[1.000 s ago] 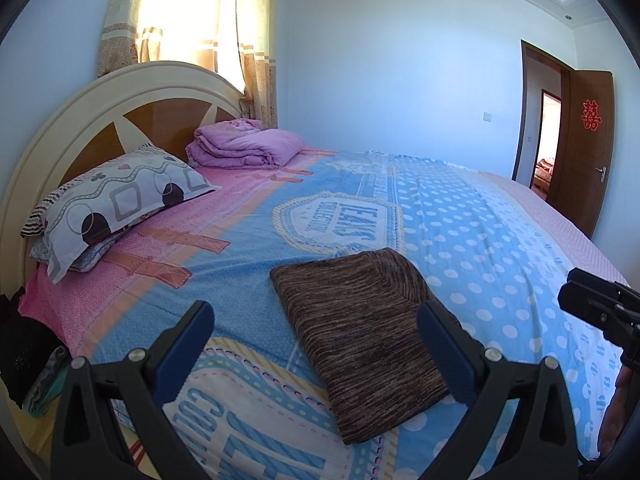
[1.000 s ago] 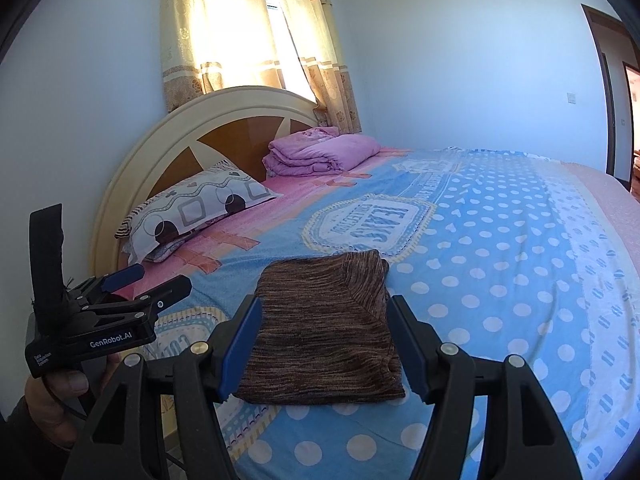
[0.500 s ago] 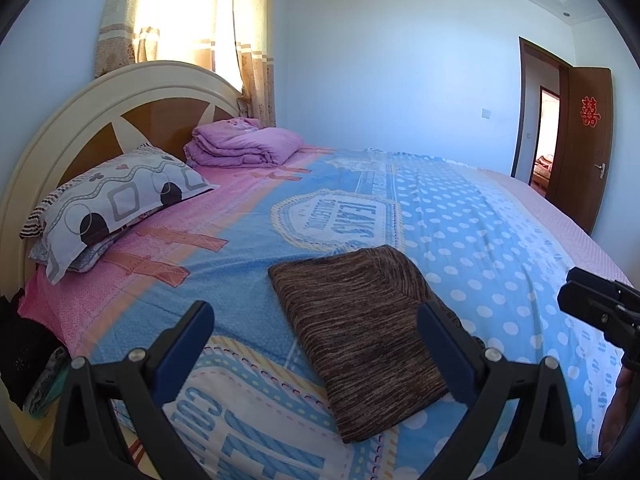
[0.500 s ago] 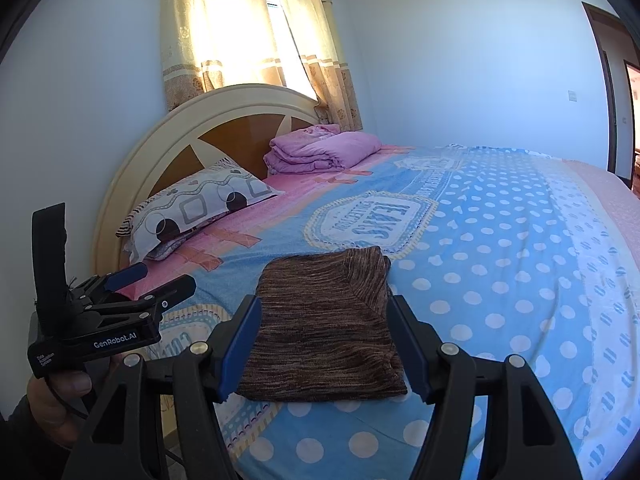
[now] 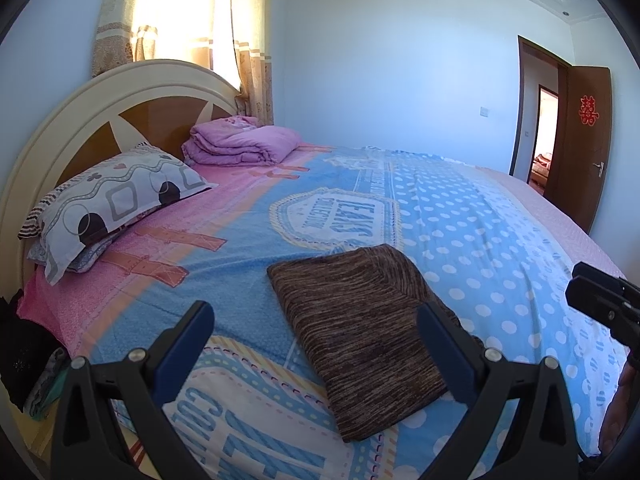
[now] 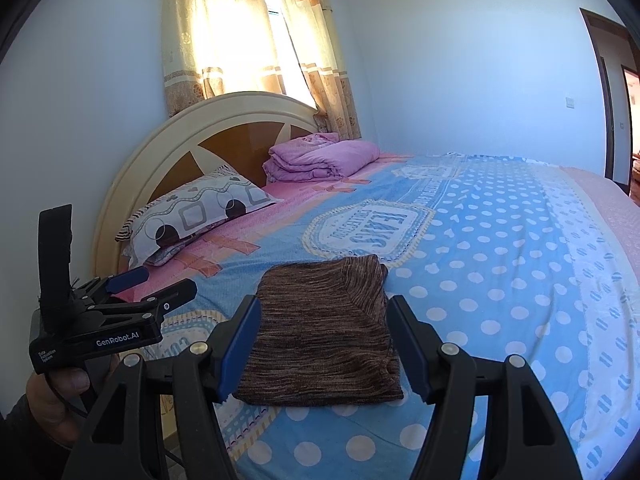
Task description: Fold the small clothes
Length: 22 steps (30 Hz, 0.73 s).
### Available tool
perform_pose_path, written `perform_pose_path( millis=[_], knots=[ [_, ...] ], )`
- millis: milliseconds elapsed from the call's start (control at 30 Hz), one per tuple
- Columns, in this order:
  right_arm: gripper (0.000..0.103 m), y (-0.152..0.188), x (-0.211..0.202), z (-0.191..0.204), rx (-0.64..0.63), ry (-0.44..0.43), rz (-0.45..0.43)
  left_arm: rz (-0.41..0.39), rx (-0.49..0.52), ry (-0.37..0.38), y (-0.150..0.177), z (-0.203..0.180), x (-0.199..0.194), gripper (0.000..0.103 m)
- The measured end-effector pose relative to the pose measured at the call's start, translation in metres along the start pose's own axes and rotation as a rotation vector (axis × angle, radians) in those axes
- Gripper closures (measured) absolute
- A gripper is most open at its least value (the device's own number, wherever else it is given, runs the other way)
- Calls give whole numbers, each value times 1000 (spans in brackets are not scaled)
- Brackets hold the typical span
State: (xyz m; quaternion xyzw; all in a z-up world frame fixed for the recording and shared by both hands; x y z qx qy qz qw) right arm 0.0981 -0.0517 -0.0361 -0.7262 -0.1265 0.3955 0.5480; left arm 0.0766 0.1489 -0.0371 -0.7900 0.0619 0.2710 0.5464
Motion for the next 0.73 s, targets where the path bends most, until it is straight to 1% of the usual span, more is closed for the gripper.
perform_pose_path(
  millis=[67, 300, 400, 600, 733],
  knots=[
    [37, 0, -1, 1, -2, -1, -2, -9, 8, -14, -1, -1, 0, 0],
    [37, -1, -2, 3, -4, -3, -7, -60, 7, -26, -9, -1, -9, 0],
    [37, -2, -2, 4, -9, -4, -9, -73, 7, -57, -12, 1, -8, 0],
    [37, 1, 1, 8, -21, -14, 7, -40, 0, -63, -9, 8, 0, 0],
    [37, 2, 1, 11, -29, -19, 12, -27, 13, -52, -6, 6, 3, 0]
  ],
)
Point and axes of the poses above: each gripper's, at about its wrist camera, not at the fingertips, and x roughly the way its jaws point, z to its left, y to its underside, the point moved 2 cm from there along x, roughly the way its jaws point, and after that the axes turned 15 degrees about -x, right-handed, at the moved point
